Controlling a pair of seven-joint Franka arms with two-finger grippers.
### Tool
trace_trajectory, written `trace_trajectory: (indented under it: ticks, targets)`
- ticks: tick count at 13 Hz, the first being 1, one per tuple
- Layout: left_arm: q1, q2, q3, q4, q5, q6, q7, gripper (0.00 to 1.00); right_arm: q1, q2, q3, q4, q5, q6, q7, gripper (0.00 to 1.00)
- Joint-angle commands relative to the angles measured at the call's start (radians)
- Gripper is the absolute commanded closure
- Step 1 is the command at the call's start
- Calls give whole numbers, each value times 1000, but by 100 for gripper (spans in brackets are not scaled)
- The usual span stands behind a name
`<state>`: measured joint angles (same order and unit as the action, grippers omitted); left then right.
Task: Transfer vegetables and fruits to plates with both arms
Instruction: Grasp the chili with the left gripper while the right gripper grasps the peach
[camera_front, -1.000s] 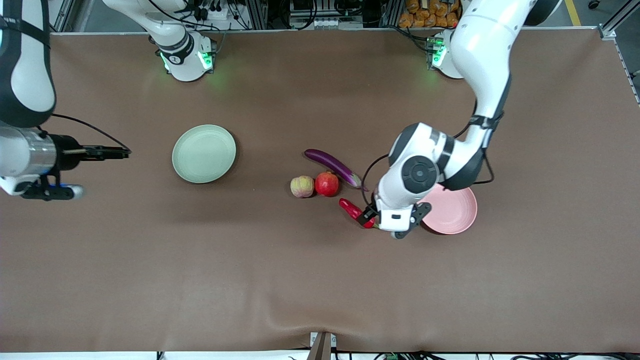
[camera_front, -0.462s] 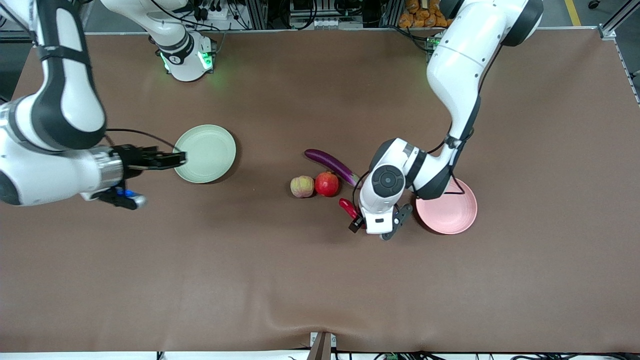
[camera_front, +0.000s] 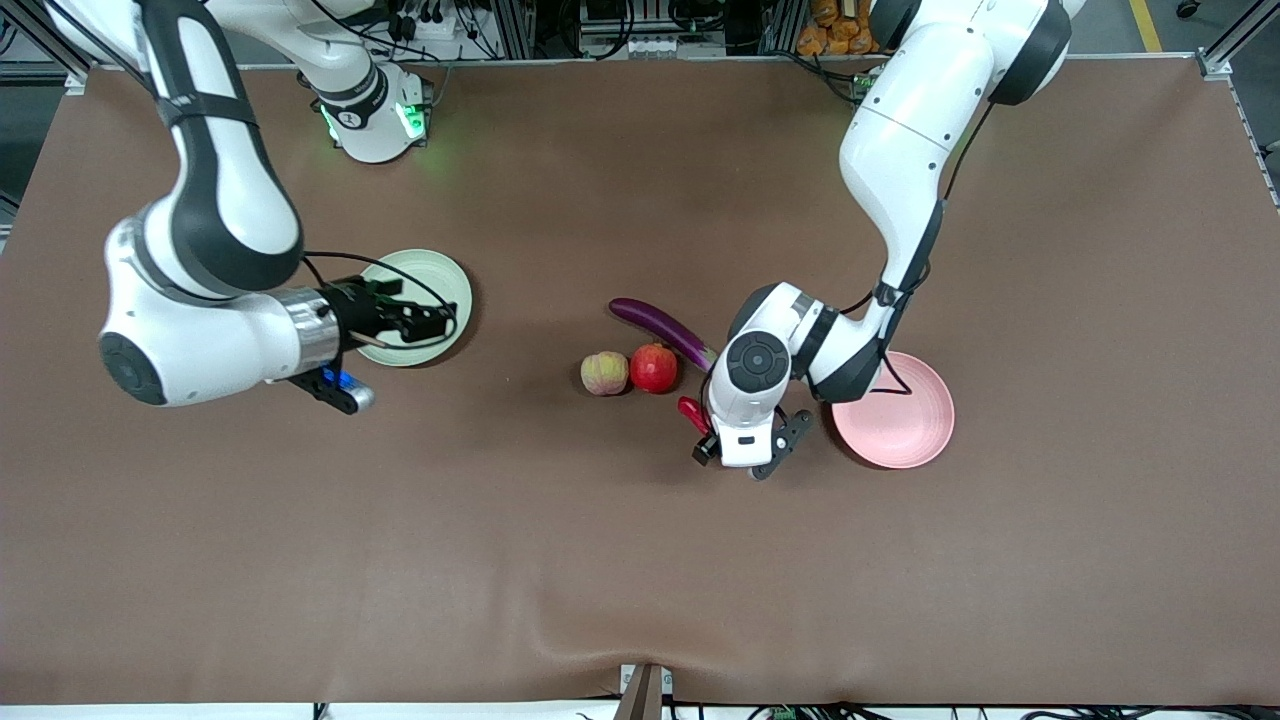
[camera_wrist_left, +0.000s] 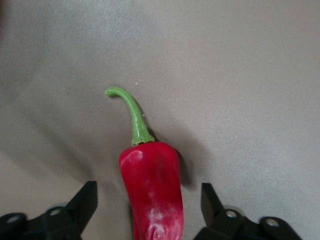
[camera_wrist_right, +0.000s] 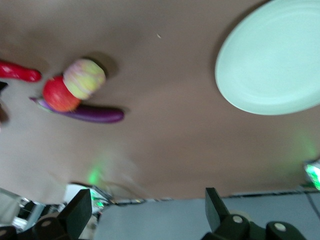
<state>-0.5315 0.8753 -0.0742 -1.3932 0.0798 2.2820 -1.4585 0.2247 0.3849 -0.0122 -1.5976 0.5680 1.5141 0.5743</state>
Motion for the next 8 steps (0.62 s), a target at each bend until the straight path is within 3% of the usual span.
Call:
trace_trajectory:
  ticks: [1, 6, 8]
  targets:
    - [-4, -8, 10, 17, 32, 1, -28, 100, 91, 46, -8, -31, 23, 173, 144, 0]
    - [57, -76, 8, 22, 25, -42, -26, 100, 260, 159, -11, -33, -5, 486, 538, 0]
    - [99, -131, 7, 20, 29, -116, -16, 100, 298, 208, -11, -33, -7, 575, 625, 0]
